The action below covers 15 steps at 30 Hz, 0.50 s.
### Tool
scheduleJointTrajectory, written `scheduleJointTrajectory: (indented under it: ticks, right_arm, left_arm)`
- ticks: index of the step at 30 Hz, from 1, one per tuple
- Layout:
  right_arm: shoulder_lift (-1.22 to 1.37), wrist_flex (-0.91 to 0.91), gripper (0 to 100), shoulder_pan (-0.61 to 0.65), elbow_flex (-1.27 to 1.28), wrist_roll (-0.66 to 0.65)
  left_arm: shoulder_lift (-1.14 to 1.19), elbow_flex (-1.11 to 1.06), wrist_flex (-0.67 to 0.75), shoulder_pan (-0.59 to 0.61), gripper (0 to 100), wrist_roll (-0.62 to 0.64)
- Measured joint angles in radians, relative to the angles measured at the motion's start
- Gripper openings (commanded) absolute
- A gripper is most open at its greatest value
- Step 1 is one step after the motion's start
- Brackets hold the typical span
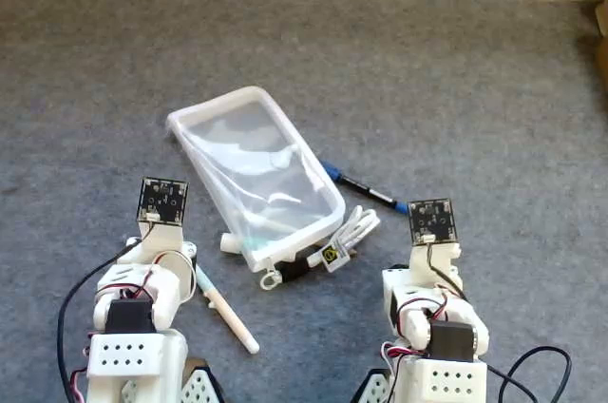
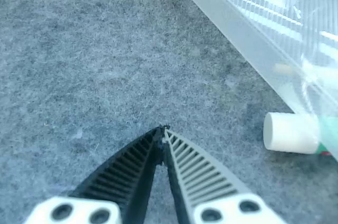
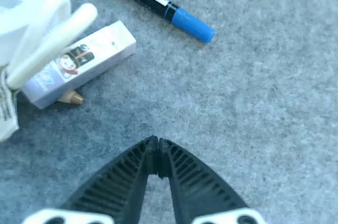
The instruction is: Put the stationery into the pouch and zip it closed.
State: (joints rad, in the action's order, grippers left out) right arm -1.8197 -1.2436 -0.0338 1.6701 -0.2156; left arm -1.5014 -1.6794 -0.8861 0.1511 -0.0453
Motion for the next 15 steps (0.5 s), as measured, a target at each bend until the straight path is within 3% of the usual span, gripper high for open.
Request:
scheduleJointTrajectory:
  ticks: [8,15]
  right_arm:
    - [0.000,0.000,1.2,-0.002,0.000,0.000]
    - [-0.003,0.071,1.5,-0.110,-0.003,-0.002]
  left_arm:
    - [0.000,0.000,0.000,0.000,1,0.000]
    - [0.000,0.000,0.000,0.000,1,0.000]
